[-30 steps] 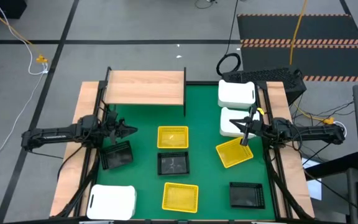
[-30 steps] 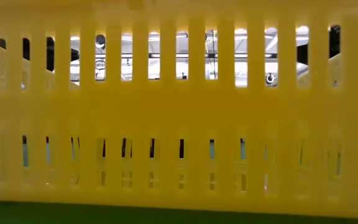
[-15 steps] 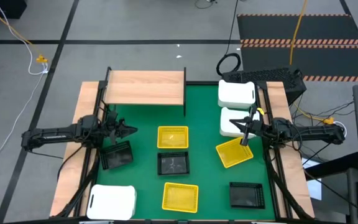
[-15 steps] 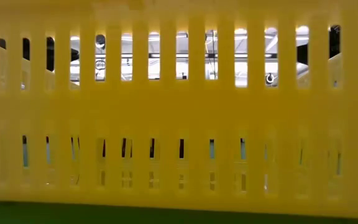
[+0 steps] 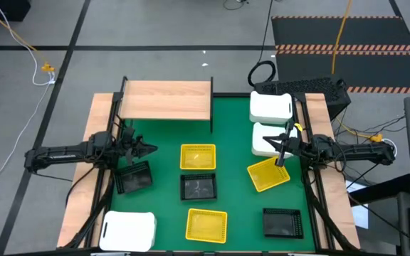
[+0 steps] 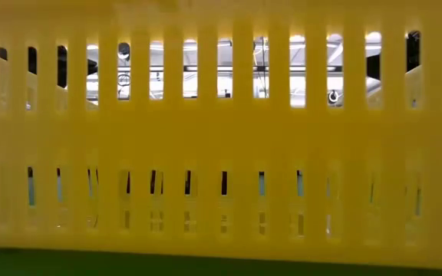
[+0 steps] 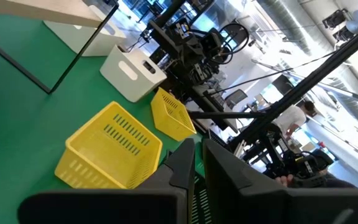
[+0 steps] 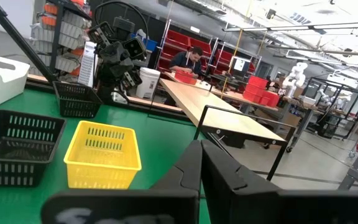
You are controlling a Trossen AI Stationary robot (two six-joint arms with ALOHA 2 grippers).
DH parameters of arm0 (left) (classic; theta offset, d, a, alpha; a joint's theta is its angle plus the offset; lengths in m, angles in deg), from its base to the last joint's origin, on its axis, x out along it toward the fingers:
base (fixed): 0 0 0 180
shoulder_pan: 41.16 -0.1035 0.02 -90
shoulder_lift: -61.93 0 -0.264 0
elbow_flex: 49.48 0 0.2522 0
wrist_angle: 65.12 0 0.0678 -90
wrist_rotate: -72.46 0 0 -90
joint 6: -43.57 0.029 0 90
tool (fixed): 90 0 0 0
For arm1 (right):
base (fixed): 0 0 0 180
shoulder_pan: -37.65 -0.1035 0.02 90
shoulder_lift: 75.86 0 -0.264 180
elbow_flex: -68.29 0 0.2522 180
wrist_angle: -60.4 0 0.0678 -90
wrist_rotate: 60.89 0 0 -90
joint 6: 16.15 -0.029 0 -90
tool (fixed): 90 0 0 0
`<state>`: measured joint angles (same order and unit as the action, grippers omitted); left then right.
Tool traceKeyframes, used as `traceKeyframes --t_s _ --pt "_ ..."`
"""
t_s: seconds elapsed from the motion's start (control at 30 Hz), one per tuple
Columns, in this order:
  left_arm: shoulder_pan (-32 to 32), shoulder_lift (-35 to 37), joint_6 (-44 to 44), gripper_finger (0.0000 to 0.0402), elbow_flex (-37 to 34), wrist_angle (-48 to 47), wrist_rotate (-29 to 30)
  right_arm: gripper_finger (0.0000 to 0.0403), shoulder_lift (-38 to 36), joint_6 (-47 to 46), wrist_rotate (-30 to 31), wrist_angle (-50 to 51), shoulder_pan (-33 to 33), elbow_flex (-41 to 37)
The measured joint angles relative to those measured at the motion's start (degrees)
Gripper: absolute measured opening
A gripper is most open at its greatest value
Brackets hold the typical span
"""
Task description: Stack baskets on shelf by color
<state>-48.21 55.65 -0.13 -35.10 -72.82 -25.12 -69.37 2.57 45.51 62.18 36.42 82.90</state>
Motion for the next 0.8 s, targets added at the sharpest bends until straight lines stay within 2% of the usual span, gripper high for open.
traceKeyframes --t_s 0.13,0.3,0.43,0.47,0.53,0.63,0.73,0.8 --pt "0.01 0.01 0.00 0.0035 0.00 0.07 0.01 0.0000 -0.01 -2.03 -0.13 -0.19 0.00 0.01" --pt "0.01 0.01 0.00 0.0035 0.00 0.09 0.00 0.0000 0.01 -17.63 -0.15 -0.19 0.01 -0.01" --pt "0.00 0.02 0.04 0.0035 -0.02 0.09 0.02 0.0000 -0.01 -20.52 -0.03 -1.91 0.00 0.01" --pt "0.00 0.00 1.59 0.0035 0.00 0.05 0.03 0.0000 0.01 -19.69 0.14 -3.10 0.02 0.00" --pt "0.00 0.00 10.96 0.0035 0.00 -0.29 0.96 0.0000 -0.01 -17.87 1.04 -4.97 0.02 -0.02" --pt "-0.07 -0.09 24.34 0.0035 -0.02 -0.37 4.04 0.0000 -0.01 -15.79 6.29 -7.15 0.02 -0.02" --pt "-0.07 -0.09 31.27 0.0035 0.00 0.20 4.85 0.0000 0.15 -13.57 14.12 -7.38 0.46 -0.02" --pt "-0.07 -0.09 33.10 0.0035 -0.01 0.20 4.86 0.0000 0.44 -13.92 16.78 -7.49 0.89 -0.02"
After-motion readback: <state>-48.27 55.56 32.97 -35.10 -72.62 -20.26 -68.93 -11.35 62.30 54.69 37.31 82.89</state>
